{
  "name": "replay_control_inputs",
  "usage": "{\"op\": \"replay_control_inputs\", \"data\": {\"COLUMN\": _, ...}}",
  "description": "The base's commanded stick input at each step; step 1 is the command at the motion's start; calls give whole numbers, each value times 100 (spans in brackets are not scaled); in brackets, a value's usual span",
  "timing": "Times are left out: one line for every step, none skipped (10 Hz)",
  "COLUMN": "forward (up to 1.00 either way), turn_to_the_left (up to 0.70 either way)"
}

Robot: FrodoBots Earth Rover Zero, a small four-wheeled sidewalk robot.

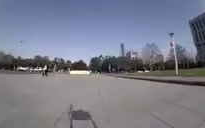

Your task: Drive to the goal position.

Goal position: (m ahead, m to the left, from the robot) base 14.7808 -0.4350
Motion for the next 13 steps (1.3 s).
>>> {"op": "replay_control_inputs", "data": {"forward": 100, "turn_to_the_left": 3}}
{"op": "replay_control_inputs", "data": {"forward": 100, "turn_to_the_left": 3}}
{"op": "replay_control_inputs", "data": {"forward": 100, "turn_to_the_left": 3}}
{"op": "replay_control_inputs", "data": {"forward": 100, "turn_to_the_left": 3}}
{"op": "replay_control_inputs", "data": {"forward": 100, "turn_to_the_left": 3}}
{"op": "replay_control_inputs", "data": {"forward": 100, "turn_to_the_left": 3}}
{"op": "replay_control_inputs", "data": {"forward": 100, "turn_to_the_left": 3}}
{"op": "replay_control_inputs", "data": {"forward": 100, "turn_to_the_left": 3}}
{"op": "replay_control_inputs", "data": {"forward": 100, "turn_to_the_left": 3}}
{"op": "replay_control_inputs", "data": {"forward": 100, "turn_to_the_left": 3}}
{"op": "replay_control_inputs", "data": {"forward": 100, "turn_to_the_left": 3}}
{"op": "replay_control_inputs", "data": {"forward": 100, "turn_to_the_left": 3}}
{"op": "replay_control_inputs", "data": {"forward": 100, "turn_to_the_left": 3}}
